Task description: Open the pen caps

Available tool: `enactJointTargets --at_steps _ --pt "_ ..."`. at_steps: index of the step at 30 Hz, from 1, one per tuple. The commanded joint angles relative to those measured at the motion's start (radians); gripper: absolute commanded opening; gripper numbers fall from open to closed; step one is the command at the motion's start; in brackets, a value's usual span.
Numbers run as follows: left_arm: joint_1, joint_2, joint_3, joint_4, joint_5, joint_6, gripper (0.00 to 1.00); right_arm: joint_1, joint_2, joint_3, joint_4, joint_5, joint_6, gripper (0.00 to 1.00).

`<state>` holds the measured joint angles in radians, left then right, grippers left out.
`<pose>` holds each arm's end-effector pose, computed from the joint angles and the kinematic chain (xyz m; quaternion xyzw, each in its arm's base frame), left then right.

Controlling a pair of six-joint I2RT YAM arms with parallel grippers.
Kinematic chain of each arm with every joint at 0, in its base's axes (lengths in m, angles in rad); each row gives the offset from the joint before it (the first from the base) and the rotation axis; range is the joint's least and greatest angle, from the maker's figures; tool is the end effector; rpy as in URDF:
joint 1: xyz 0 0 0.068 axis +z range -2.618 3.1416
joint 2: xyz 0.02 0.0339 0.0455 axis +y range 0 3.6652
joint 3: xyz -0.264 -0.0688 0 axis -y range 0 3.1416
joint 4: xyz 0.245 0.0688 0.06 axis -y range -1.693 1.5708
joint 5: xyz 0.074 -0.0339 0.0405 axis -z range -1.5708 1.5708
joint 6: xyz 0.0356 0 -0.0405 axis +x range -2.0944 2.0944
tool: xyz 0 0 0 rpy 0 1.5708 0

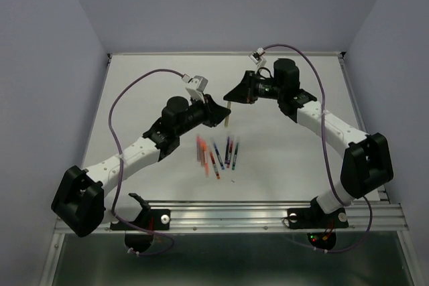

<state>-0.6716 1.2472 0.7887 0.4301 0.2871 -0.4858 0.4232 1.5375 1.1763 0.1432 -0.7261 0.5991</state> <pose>0.2211 -0.1886 0.3061 0.1651 0.6974 -0.4632 0.5214 0.3184 0.1693 0.3251 -0.1574 0.7457 0.5278 0.3749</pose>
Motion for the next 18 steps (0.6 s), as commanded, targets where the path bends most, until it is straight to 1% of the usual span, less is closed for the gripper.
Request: enactJointTargets --at_steps 1,5,8,11,12,14,15,16,17,18 --pt "-0.069 -0.061 -0.100 -0.258 0.126 -0.030 0.00 -0.105 0.012 0.170 0.168 0.240 -0.062 0.01" --pt "-0.080 -0.098 -0.131 -0.300 0.124 -0.046 0.00 -0.147 0.032 0.241 0.144 0.260 -0.058 0.01" --pt "-0.082 -0.112 -0.147 -0.309 0.141 -0.057 0.00 -0.156 0.030 0.255 0.139 0.287 -0.096 0.01" --pt "-0.083 -0.123 -0.137 -0.332 0.103 -0.060 0.00 -0.166 0.033 0.266 0.118 0.284 -0.107 0.01" --pt "-0.083 -0.124 -0.120 -0.346 0.077 -0.057 0.00 -0.166 0.036 0.264 0.105 0.271 -0.113 0.01" --pt "-0.082 -0.124 -0.089 -0.402 -0.023 -0.050 0.00 -0.176 0.027 0.243 0.046 0.295 -0.151 0.01" --pt "-0.082 -0.121 -0.053 -0.427 -0.064 -0.062 0.00 -0.176 0.026 0.241 -0.005 0.335 -0.166 0.01" --pt "-0.080 -0.108 -0.030 -0.485 -0.147 -0.063 0.00 -0.176 0.018 0.220 -0.083 0.374 -0.171 0.01" --pt "-0.077 -0.095 -0.005 -0.519 -0.204 -0.076 0.00 -0.176 0.013 0.201 -0.108 0.417 -0.197 0.01" --pt "-0.069 -0.069 0.039 -0.581 -0.279 -0.088 0.00 -0.176 0.007 0.188 -0.182 0.507 -0.203 0.01"
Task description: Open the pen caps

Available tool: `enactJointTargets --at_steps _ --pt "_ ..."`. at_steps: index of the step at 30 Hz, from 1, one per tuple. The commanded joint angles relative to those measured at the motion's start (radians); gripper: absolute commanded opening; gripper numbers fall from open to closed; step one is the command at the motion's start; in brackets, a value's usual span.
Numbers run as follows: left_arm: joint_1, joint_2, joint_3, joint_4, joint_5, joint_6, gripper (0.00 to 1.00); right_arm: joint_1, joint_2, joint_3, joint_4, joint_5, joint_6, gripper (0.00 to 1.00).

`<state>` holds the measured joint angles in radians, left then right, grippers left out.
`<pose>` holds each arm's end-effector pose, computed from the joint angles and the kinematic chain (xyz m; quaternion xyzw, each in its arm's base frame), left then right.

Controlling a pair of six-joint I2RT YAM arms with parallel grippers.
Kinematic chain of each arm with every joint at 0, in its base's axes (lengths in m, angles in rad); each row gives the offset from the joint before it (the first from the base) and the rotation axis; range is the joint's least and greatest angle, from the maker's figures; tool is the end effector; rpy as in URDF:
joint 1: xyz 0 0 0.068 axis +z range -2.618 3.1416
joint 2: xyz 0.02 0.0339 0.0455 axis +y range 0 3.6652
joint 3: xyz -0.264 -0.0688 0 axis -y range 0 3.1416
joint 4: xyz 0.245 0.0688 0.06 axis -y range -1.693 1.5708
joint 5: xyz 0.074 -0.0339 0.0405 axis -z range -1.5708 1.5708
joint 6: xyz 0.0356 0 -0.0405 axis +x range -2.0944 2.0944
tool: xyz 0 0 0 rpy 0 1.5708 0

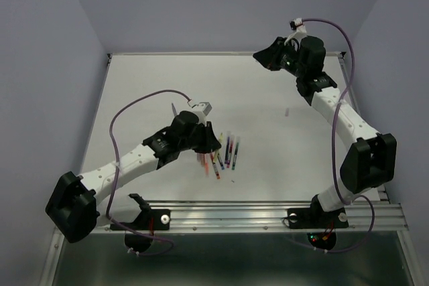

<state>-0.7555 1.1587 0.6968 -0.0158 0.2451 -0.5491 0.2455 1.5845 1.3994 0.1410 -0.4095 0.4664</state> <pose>0.1809 -0.1823 0.2500 0.1505 0.8369 -0.3961 0.3465 0.3671 0.1066 0.3867 -0.0617 0.7186 0.3736 0.5833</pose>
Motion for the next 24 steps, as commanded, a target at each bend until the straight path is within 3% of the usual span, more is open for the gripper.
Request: enactJointTargets --at_steps 1,2,4,9,13,24 --pt "0.033 0.036 0.154 -0.174 -0.298 -0.037 0.00 0.001 -0.043 -0.069 -0.208 0.310 -0.075 0.01" --pt "0.048 0.053 0.176 -0.208 -0.335 -0.049 0.00 0.001 -0.043 -0.082 -0.231 0.311 -0.084 0.01" --pt "0.091 0.100 0.223 -0.279 -0.395 -0.077 0.00 0.001 -0.037 -0.085 -0.338 0.461 -0.101 0.01" --pt "0.261 0.163 0.268 -0.327 -0.424 -0.107 0.00 -0.009 0.044 -0.074 -0.492 0.668 -0.138 0.01" --pt "0.336 0.249 0.325 -0.381 -0.538 -0.123 0.00 -0.084 0.112 -0.085 -0.529 0.679 -0.121 0.02" --pt "0.469 0.441 0.388 -0.368 -0.549 -0.101 0.00 -0.175 0.270 -0.077 -0.561 0.692 -0.097 0.05"
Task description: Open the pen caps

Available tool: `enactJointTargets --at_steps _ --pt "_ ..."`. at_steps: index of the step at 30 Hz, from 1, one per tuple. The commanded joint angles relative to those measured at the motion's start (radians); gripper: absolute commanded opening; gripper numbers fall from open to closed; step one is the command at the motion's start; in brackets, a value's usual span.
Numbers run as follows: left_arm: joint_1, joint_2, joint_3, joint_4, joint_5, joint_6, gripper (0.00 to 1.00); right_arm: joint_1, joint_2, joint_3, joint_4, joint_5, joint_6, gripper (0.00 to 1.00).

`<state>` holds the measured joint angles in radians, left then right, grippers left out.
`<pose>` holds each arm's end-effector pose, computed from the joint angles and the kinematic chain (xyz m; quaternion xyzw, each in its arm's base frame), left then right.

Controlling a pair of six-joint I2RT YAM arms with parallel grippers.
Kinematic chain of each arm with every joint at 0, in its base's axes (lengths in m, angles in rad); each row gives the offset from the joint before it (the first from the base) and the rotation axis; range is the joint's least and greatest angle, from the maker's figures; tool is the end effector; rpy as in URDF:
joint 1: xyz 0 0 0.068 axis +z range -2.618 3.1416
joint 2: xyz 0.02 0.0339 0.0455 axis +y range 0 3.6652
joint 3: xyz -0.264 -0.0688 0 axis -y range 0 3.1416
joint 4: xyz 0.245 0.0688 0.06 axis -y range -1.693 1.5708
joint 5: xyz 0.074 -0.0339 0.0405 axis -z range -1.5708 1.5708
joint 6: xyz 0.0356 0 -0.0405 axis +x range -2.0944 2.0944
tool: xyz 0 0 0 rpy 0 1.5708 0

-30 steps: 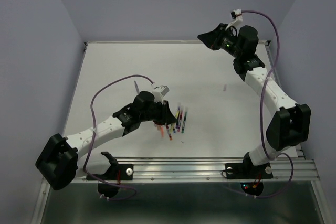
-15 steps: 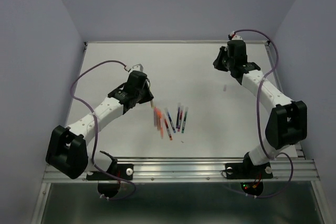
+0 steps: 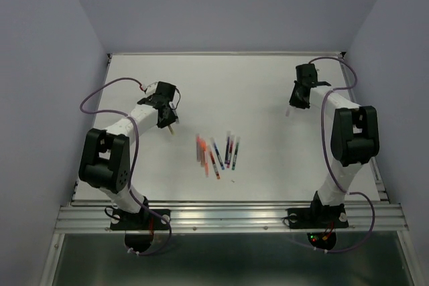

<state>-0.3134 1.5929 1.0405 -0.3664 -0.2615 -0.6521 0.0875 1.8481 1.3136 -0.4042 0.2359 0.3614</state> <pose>0.3183 -0.0935 0.2138 -0.1995 0.9188 -0.0380 0.3386 0.3970 0.0265 0.2066 0.1651 0.9300 -0.0403 0.3258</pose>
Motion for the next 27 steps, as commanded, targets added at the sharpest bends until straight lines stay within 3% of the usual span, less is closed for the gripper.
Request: enactJointTargets --at_steps 1,14,27 --pt "0.033 0.015 0.046 -0.014 -0.042 0.000 0.00 -0.031 0.011 0.004 -0.019 0.045 0.011 0.05" --pt "0.080 0.189 0.159 0.027 -0.070 0.060 0.00 -0.040 0.043 -0.042 -0.021 0.026 0.040 0.15" --pt "0.096 0.249 0.188 0.050 -0.041 0.083 0.00 -0.040 0.054 -0.053 -0.028 -0.030 0.054 0.27"
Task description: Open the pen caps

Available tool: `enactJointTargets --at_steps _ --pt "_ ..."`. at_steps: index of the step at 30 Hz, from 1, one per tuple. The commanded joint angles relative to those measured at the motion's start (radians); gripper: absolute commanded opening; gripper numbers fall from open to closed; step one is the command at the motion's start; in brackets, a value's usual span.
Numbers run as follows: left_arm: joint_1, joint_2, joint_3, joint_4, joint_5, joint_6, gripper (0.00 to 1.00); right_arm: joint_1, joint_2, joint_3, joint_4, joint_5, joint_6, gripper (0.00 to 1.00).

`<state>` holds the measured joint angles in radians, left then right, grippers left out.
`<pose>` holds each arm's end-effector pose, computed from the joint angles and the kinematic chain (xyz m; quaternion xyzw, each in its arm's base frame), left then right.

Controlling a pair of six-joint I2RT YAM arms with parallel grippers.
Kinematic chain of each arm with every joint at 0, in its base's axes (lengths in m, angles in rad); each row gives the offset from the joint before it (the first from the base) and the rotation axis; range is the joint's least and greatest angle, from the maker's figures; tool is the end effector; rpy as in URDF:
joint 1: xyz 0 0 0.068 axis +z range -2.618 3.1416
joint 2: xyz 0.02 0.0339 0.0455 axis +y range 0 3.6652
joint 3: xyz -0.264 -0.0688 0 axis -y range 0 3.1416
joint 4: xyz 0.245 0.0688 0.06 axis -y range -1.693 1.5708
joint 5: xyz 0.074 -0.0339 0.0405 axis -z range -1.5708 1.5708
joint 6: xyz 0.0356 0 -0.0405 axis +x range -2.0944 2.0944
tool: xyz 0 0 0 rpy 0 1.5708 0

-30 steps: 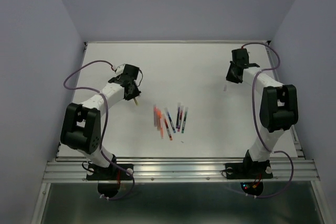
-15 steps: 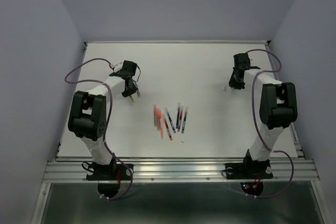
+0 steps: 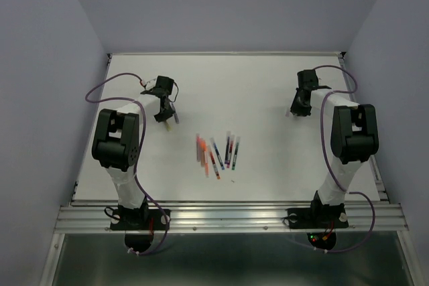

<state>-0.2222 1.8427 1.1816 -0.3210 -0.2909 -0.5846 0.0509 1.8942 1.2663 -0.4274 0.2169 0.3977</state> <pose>0.3740 -0.0740 0.1748 -0.2120 0.9238 0.0149 0.3185 0.3909 0.0122 0.1738 0.1930 0.9421 -0.0457 0.2703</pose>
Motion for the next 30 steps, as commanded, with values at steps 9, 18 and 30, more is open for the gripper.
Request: enactJointTargets --at_steps 9,18,30 --pt "0.004 0.010 0.053 0.005 -0.004 0.016 0.16 -0.003 0.009 0.001 -0.019 -0.016 0.018 0.35" --pt "0.004 -0.007 0.039 0.003 0.004 0.009 0.44 -0.003 -0.001 0.002 -0.025 -0.013 0.018 0.37" --pt "0.004 -0.085 0.055 -0.015 0.016 0.009 0.48 -0.003 -0.101 0.038 -0.033 0.002 0.015 0.45"
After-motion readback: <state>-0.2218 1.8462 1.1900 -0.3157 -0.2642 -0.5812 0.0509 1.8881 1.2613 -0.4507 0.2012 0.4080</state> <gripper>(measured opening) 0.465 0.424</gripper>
